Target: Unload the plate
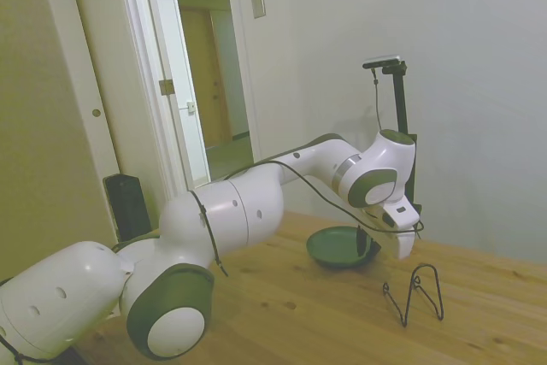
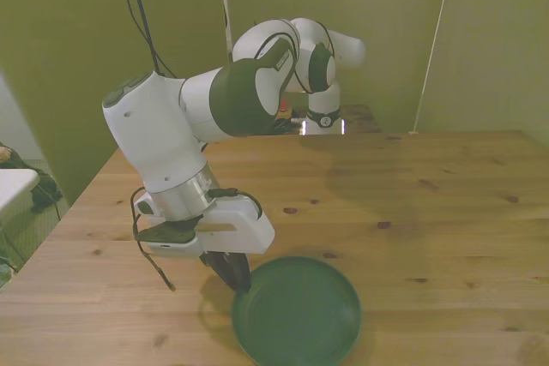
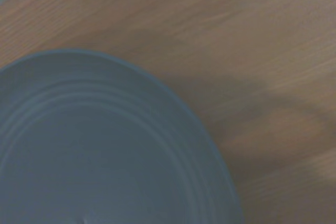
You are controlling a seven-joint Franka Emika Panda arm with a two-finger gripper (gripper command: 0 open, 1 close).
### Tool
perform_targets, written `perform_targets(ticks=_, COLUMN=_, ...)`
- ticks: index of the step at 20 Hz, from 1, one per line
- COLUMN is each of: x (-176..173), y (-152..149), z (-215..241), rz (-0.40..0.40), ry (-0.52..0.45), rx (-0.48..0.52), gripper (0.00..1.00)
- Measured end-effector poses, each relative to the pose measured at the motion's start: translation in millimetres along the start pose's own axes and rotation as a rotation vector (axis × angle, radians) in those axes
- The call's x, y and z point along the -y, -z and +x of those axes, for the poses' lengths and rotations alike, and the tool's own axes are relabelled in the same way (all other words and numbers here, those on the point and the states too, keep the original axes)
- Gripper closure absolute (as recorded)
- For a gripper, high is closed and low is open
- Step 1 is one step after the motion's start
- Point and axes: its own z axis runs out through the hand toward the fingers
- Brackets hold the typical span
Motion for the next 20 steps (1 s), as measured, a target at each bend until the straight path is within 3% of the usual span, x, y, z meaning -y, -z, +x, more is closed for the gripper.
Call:
perform_targets(ticks=5, x=15.3, y=43.4, z=-18.4, rz=0.043, ry=0.032, rx=-0.036, gripper=0.0)
perform_targets(ticks=14, x=50.6, y=190.1, z=-126.5, rz=0.097, ry=0.159, rx=-0.08, gripper=0.0)
perform_targets(ticks=20, x=63.3, y=234.2, z=-197.2, rz=0.075, ry=0.208, rx=-0.075, gripper=0.0)
